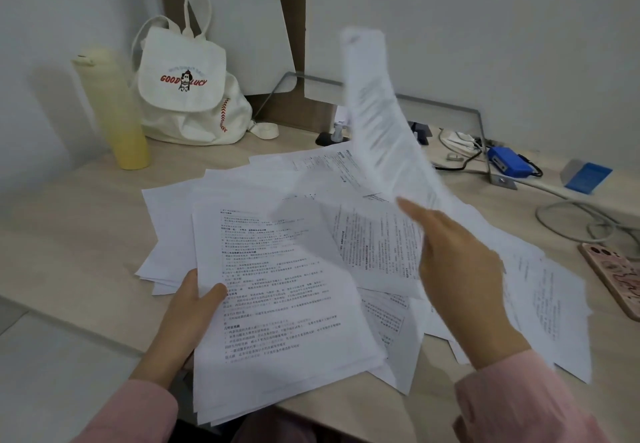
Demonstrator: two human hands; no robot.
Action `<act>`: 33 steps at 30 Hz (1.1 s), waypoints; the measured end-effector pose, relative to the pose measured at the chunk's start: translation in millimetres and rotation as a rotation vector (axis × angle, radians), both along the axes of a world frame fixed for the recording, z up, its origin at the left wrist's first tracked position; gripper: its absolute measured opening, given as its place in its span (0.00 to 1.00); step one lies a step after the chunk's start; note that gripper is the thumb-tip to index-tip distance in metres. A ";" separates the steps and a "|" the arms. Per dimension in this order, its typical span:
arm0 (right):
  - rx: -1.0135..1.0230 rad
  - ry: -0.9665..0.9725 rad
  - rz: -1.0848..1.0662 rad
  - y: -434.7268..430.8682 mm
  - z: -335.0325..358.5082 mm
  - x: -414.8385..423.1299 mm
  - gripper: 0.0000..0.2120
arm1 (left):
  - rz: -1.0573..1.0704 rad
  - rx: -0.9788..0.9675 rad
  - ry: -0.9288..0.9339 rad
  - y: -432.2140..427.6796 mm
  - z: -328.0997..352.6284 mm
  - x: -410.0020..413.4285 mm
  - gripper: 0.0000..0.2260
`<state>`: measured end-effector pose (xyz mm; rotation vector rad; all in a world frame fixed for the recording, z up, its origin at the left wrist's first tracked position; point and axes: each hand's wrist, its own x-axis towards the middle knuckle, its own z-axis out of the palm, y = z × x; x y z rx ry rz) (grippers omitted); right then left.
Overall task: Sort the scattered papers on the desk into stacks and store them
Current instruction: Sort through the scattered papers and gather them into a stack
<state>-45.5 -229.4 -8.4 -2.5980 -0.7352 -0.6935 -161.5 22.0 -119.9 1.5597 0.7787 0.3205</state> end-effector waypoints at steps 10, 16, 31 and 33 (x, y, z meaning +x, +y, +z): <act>-0.329 0.121 0.183 40.0 -62.9 -35.6 0.30 | 0.011 -0.041 -0.005 -1.5 2.4 -1.3 0.10; -0.322 0.123 0.225 48.7 -84.7 -40.6 0.28 | 0.007 -0.062 -0.034 -1.2 2.2 -1.6 0.11; 0.148 0.129 0.066 -23.7 -105.1 35.8 0.15 | 0.010 -0.150 -0.090 6.9 -0.8 1.8 0.18; 0.286 0.246 0.034 -22.0 -100.9 34.3 0.18 | -0.012 -0.093 -0.070 4.6 -0.9 1.6 0.14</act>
